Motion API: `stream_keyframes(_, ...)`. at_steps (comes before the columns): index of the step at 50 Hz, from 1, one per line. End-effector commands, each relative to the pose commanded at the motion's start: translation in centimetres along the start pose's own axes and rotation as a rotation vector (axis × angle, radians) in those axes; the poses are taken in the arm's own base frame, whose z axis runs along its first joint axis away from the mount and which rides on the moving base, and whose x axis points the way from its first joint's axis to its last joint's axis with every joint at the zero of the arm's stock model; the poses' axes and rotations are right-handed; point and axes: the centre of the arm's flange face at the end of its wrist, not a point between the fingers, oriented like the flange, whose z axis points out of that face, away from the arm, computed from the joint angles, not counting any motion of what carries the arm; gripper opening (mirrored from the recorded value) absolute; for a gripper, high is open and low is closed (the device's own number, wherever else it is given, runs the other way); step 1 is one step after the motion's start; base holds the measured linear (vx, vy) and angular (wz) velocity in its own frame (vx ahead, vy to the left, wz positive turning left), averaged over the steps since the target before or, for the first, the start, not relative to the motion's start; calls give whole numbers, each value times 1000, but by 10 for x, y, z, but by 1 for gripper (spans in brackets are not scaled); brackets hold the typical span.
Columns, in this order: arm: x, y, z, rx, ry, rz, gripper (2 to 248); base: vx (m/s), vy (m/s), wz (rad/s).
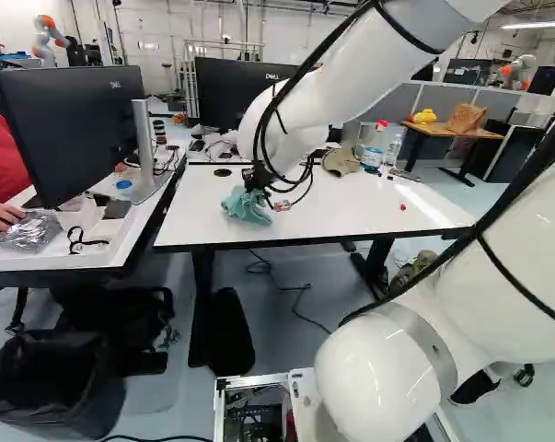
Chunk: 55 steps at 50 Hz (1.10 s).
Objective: Clean the table with the green towel
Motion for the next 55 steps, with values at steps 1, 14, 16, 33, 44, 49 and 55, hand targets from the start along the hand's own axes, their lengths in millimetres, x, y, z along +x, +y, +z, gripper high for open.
stream_keyframes(1,0,-1,0,2,0,-2,25,0,0,0)
stream_keyframes(14,-4,-21,-1,37,-5,-38,25,0,0,0)
stream_keyframes(16,-5,-23,-1,41,-6,-42,25,0,0,0)
stream_keyframes(33,-5,-23,-1,41,-6,-42,46,0,0,0)
stream_keyframes(44,-5,-23,-1,41,-6,-42,116,0,0,0)
stream_keyframes(49,-5,-23,-1,41,-6,-42,152,0,0,0)
stream_keyframes(55,-5,-23,-1,41,-6,-42,190,0,0,0)
